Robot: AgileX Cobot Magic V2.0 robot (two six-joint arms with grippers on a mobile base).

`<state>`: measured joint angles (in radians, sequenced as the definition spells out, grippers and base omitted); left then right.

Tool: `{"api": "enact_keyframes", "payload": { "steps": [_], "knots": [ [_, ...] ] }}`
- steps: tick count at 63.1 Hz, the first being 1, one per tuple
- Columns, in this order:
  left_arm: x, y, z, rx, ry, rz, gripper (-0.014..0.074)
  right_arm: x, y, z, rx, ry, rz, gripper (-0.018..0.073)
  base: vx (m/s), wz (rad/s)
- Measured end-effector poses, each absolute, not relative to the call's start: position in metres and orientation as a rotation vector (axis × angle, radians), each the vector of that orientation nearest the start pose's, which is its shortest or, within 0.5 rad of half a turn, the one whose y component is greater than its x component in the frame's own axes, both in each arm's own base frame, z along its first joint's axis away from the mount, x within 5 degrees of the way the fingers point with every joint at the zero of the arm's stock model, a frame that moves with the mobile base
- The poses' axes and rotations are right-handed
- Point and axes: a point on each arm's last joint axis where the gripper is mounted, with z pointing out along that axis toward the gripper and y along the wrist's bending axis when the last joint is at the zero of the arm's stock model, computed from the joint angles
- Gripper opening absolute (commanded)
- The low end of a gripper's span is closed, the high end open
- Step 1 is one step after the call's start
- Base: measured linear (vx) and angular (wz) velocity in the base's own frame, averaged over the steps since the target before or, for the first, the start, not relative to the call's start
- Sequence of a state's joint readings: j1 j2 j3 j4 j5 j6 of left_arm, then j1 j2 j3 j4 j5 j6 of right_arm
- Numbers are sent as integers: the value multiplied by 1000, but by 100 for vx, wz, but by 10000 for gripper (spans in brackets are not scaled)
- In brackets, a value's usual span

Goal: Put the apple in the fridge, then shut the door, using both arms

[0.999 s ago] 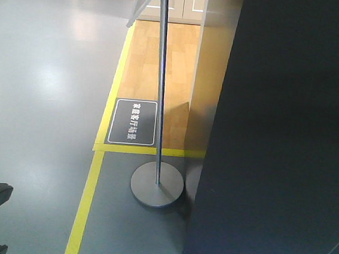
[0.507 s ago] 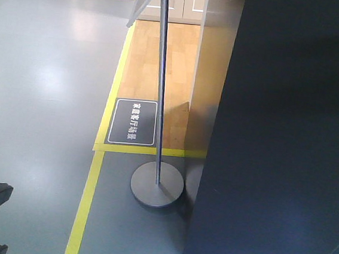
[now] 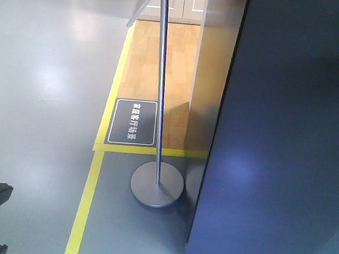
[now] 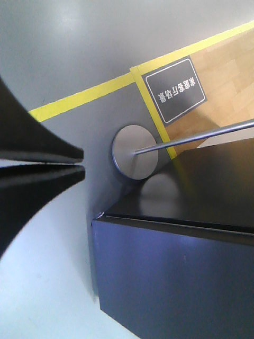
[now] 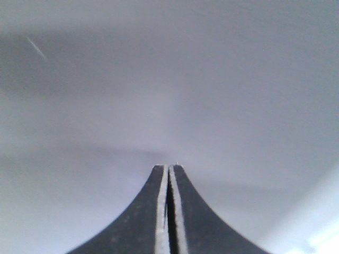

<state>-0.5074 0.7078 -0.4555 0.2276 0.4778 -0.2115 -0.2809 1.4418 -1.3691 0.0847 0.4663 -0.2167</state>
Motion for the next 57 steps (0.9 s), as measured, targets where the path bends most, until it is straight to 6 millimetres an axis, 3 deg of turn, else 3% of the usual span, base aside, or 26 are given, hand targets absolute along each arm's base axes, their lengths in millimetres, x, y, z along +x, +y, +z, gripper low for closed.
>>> {"api": "enact_keyframes", "payload": {
  "steps": [13, 34, 45, 57],
  "knots": [
    [122, -57, 263, 488, 2150, -174, -6, 361, -98, 394, 81, 2003, -162, -3, 0, 0],
    [122, -57, 263, 488, 2150, -174, -6, 401, -110, 389, 75, 2001, -145, -3, 0, 0],
    [122, -57, 263, 488, 2150, -174, -6, 435, -122, 368, 106, 1955, -159, -3, 0, 0],
    [122, -57, 263, 487, 2150, -174, -6, 440, -127, 360, 110, 2001, -143, -3, 0, 0]
  ]
}}
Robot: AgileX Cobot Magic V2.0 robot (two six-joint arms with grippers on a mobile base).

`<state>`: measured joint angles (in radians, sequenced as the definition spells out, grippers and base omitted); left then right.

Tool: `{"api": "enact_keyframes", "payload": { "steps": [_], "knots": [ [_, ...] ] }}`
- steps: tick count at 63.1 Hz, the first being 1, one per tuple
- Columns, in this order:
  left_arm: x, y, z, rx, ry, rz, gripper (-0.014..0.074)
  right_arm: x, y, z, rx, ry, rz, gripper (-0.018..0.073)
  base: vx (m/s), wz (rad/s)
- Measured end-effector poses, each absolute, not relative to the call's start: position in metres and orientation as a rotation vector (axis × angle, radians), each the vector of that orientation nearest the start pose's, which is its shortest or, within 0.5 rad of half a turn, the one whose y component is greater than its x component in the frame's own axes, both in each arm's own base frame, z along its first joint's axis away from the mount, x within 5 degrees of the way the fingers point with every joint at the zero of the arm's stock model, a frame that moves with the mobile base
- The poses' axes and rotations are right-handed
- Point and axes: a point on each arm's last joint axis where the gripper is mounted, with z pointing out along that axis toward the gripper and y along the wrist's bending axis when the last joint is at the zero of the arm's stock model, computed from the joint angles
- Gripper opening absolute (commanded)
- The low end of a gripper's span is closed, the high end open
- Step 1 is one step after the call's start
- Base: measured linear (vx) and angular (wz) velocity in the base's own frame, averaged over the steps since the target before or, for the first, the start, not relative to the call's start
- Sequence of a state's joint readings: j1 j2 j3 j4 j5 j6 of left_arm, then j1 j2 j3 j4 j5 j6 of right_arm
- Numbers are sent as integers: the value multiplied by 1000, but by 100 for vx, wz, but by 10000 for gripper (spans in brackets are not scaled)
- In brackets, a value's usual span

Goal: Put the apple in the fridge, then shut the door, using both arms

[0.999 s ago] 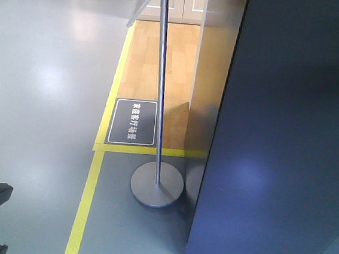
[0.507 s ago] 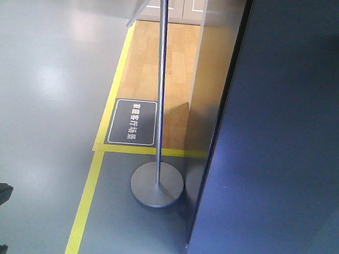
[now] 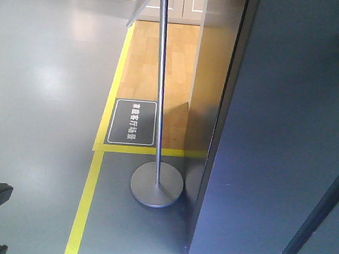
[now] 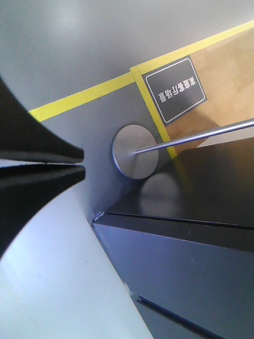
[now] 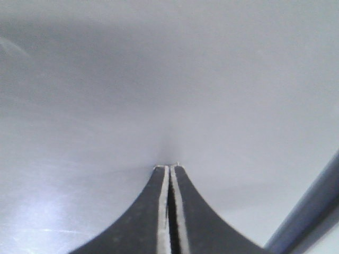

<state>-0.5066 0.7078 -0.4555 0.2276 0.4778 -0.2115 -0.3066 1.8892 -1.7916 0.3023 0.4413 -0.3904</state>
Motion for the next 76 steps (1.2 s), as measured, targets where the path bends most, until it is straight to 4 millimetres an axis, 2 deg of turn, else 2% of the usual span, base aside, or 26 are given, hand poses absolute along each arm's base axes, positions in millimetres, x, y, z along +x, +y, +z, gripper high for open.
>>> {"api": "enact_keyframes", "payload": {
  "steps": [16, 28, 36, 39, 60, 66, 76],
  "knots": [
    [122, -57, 263, 486, 2150, -174, -6, 434, -121, 365, 112, 2019, -102, -3, 0, 0],
    [122, -57, 263, 486, 2151, -173, -6, 407, -99, 374, 70, 2072, -62, -3, 0, 0],
    [122, -57, 263, 486, 2151, -173, -6, 381, -77, 380, 2, 2091, -83, -3, 0, 0],
    [122, -57, 263, 486, 2151, -173, -6, 371, -69, 373, -20, 2124, -88, -3, 0, 0],
    [122, -57, 262, 487, 2153, -173, -6, 292, -9, 356, -97, 2220, -63, -3, 0, 0],
    [122, -57, 262, 487, 2153, -173, -6, 267, 5, 350, -111, 2255, -37, -3, 0, 0],
    [122, -57, 262, 487, 2153, -173, -6, 223, 16, 347, -102, 2255, 10, -3, 0, 0]
  ]
}}
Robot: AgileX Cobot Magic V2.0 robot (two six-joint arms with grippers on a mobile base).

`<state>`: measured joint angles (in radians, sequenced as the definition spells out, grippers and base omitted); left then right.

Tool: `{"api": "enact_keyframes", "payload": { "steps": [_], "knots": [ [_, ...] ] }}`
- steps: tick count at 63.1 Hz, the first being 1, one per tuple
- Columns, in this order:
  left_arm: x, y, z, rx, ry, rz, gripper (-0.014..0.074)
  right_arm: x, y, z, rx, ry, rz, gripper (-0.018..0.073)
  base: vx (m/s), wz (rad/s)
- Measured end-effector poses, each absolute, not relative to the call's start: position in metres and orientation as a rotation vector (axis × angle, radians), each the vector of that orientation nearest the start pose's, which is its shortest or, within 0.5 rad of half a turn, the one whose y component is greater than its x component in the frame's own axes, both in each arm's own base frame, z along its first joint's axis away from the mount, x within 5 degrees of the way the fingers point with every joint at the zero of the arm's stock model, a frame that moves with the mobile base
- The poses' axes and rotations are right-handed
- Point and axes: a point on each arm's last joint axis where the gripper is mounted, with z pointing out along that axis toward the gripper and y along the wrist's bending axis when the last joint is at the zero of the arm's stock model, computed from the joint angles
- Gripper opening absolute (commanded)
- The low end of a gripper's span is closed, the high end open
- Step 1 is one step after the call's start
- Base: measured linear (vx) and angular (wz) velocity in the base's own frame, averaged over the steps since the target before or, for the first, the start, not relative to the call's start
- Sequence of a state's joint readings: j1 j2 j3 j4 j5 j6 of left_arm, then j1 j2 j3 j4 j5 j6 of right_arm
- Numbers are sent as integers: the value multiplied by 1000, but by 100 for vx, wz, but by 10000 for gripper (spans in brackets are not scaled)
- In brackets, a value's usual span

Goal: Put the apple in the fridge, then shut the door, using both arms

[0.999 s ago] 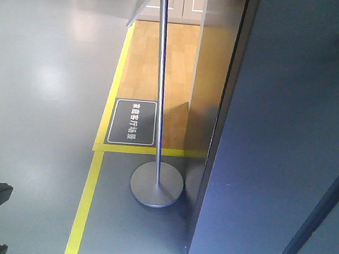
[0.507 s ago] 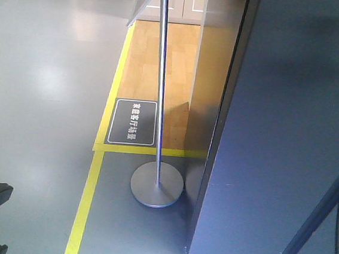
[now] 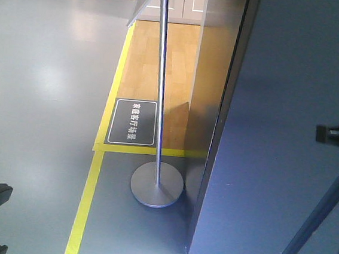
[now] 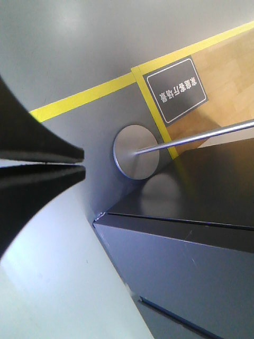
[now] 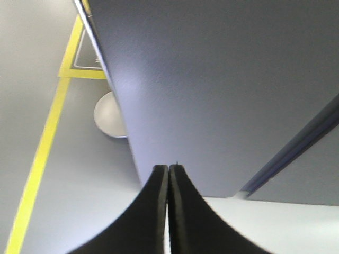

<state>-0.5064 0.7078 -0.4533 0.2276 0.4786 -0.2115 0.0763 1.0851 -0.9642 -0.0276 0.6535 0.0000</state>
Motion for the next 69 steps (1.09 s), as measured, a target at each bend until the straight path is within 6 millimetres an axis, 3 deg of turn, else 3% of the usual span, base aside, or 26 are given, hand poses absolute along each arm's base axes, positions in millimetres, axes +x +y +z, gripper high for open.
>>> {"api": "enact_keyframes", "payload": {
  "steps": [15, 28, 50, 69],
  "knots": [
    [122, -57, 262, 487, 2153, -173, -6, 154, 15, 340, -95, 2263, 35, -3, 0, 0],
    [122, -57, 262, 487, 2153, -173, -6, 107, 3, 319, -104, 2376, -74, -3, 0, 0],
    [122, -57, 262, 487, 2153, -173, -6, 55, -1, 298, -80, 2318, -27, -3, 0, 0],
    [122, -57, 262, 487, 2153, -173, -6, 37, -1, 300, -68, 2248, 7, -3, 0, 0]
  ]
}}
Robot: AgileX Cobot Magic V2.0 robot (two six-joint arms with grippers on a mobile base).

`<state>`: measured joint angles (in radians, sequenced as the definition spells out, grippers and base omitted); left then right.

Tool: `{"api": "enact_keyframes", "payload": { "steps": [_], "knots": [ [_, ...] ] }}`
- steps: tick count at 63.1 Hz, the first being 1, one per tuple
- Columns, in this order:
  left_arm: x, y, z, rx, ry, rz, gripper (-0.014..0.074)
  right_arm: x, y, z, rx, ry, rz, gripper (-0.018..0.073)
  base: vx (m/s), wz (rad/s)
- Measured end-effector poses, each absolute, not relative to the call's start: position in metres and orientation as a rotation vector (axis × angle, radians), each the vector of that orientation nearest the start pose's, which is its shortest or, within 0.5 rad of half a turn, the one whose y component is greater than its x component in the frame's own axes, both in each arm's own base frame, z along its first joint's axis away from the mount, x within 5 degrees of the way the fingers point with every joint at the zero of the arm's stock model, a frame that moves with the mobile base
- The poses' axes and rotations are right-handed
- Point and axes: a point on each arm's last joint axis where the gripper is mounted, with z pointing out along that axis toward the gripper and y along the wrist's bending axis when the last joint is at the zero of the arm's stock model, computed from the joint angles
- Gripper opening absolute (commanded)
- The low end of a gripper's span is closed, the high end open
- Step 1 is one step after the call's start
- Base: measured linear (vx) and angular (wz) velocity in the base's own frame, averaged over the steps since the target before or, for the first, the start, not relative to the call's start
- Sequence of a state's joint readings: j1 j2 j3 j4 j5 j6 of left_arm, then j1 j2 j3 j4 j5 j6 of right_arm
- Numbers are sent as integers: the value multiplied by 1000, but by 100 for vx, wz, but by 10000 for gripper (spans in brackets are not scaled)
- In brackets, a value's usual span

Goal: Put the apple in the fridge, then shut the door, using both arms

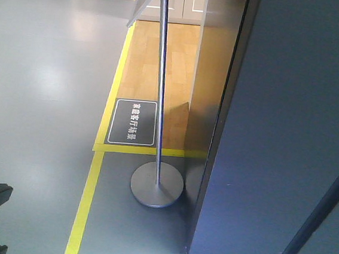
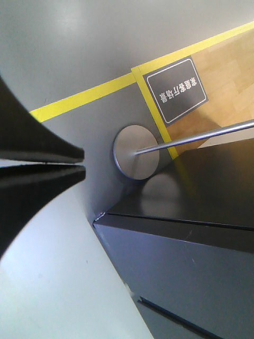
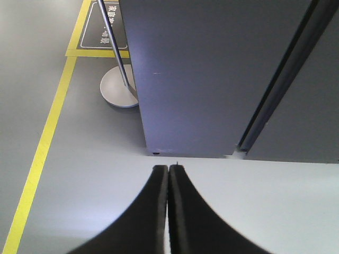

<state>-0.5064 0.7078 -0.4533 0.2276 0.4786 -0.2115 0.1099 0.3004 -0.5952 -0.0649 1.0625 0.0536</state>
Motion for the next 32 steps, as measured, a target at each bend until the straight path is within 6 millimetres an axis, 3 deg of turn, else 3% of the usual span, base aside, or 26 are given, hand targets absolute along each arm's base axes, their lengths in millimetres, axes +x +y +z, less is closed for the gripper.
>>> {"api": "enact_keyframes", "payload": {
  "steps": [32],
  "knots": [
    [115, -51, 269, 456, 2106, -178, -6, 37, -1, 300, -68, 2251, 14, -3, 0, 0]
  ]
}}
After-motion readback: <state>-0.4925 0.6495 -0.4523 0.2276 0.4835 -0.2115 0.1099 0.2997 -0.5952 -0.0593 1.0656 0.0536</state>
